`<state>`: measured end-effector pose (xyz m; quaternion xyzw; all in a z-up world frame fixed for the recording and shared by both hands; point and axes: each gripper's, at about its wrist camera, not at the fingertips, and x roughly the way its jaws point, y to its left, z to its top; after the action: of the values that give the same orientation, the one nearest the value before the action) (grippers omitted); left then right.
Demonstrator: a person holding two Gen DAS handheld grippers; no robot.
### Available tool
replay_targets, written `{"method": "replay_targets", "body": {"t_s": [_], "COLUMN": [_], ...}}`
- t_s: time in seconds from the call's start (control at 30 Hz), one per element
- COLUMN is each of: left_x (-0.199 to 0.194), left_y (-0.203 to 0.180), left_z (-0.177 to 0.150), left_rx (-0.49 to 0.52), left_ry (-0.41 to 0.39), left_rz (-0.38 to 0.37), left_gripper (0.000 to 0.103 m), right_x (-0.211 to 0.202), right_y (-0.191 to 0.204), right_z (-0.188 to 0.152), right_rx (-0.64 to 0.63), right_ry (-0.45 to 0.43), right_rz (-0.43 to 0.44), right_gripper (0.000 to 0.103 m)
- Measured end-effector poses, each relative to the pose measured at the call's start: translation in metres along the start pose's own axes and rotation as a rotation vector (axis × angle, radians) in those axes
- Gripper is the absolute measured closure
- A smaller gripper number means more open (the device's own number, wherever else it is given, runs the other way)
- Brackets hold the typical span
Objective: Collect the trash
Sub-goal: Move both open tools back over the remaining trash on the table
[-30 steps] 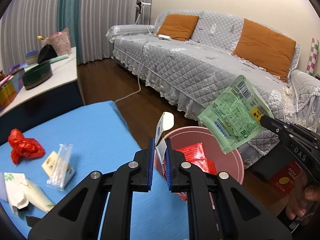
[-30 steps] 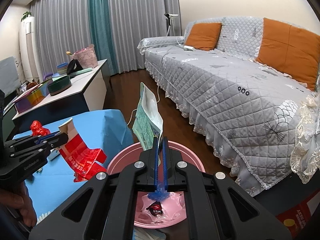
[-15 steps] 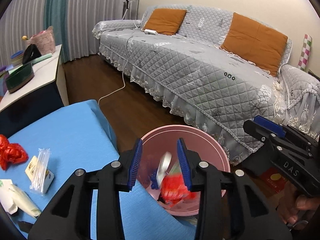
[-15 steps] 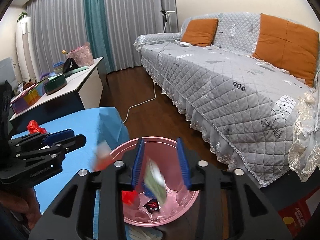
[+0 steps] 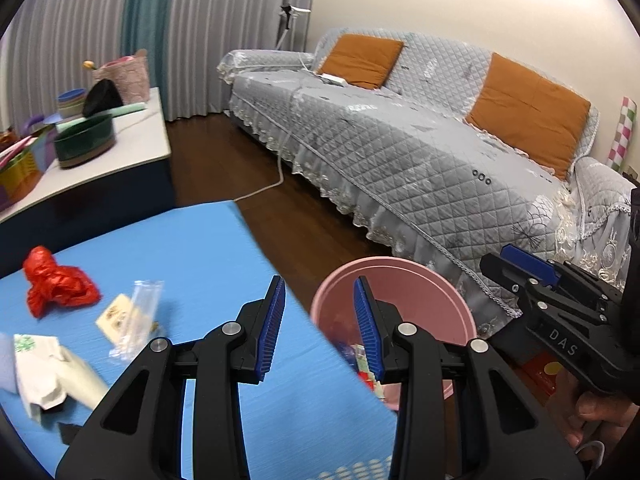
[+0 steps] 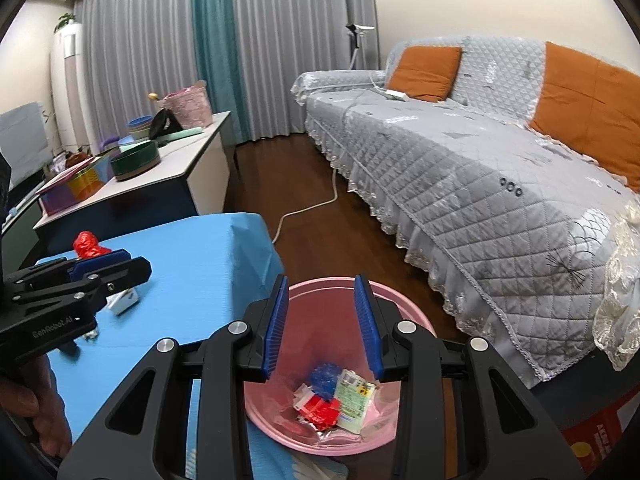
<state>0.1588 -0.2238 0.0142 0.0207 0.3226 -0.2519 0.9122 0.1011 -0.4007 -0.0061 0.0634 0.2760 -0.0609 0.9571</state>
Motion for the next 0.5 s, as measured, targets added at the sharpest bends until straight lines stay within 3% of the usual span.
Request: {"method": "replay_targets", "body": {"t_s": [0.5], "left_x": [-0.057], "left_y": [0.096], "left_z": [-0.019], "left_rx": [-0.129], "left_ry": [-0.049], "left_rz": [0.137], "left_gripper": [0.067], "right_x": [0.008], "right_y": [0.091], "right_z": [0.000], "right_rx": [-0.070], "right_ry": [0.002], "right_rz": [0.123], "right_gripper": [0.067]}}
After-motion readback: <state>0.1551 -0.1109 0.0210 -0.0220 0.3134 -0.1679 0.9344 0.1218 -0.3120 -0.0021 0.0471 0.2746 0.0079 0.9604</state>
